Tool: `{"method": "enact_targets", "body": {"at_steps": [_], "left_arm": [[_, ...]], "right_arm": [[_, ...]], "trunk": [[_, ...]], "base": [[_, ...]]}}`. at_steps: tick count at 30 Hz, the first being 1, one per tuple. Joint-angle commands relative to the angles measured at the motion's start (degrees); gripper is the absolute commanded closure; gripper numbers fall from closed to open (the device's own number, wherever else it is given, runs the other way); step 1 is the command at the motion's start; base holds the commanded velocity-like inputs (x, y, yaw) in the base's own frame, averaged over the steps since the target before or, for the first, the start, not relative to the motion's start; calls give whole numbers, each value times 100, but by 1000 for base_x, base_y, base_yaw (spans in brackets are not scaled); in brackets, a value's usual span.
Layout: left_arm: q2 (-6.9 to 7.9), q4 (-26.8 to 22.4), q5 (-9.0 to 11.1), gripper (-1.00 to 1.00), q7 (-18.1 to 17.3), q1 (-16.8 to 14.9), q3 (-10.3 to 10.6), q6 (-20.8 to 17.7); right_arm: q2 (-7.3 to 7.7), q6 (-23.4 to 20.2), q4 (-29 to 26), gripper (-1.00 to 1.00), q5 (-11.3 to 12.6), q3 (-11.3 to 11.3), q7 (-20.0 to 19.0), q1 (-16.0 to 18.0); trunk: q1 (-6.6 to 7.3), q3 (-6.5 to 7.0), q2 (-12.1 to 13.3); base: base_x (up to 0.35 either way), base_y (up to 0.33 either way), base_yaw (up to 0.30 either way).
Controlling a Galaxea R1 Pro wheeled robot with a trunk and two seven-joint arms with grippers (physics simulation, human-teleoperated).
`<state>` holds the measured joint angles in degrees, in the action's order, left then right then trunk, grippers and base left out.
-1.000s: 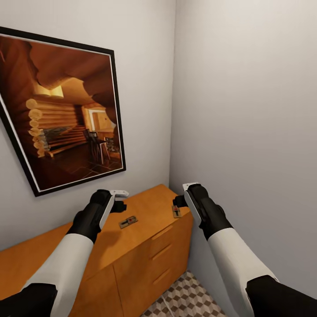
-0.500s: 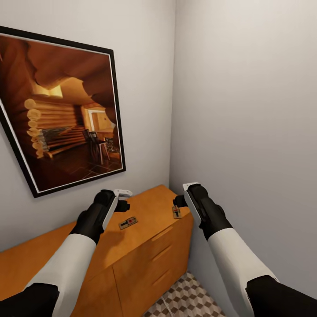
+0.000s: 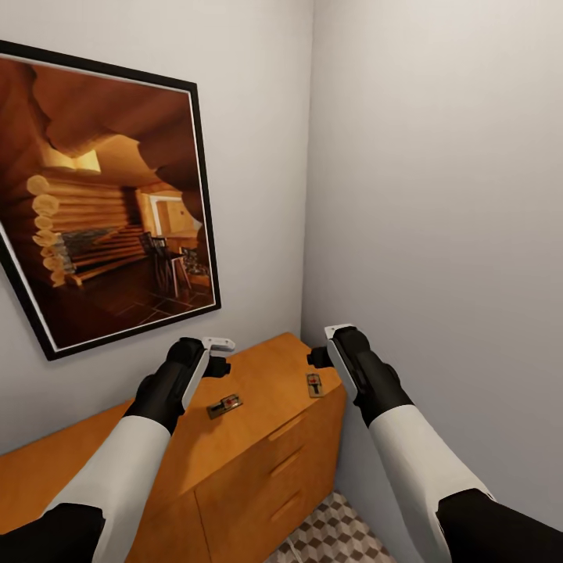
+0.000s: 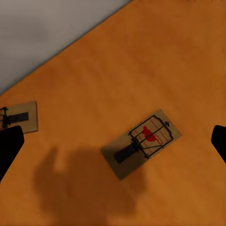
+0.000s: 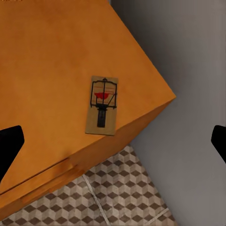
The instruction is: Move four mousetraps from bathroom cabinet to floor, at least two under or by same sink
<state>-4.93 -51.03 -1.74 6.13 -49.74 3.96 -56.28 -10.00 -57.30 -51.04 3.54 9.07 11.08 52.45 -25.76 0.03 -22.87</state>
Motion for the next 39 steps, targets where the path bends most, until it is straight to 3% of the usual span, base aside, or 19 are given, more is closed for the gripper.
{"method": "enact_targets", "body": {"at_steps": [1, 39], "left_arm": [[0, -4, -15, -100, 9, -1, 8, -23], [-8, 5, -10, -100, -7, 120, 17, -7]], "right_arm": [[0, -18, -3, -100, 39, 7, 44, 2], [0, -18, -3, -100, 50, 16, 27, 2]], "trunk": [[-2, -3, -5], [-2, -3, -5]], "base": [[11, 0, 0], [49, 0, 0]]}}
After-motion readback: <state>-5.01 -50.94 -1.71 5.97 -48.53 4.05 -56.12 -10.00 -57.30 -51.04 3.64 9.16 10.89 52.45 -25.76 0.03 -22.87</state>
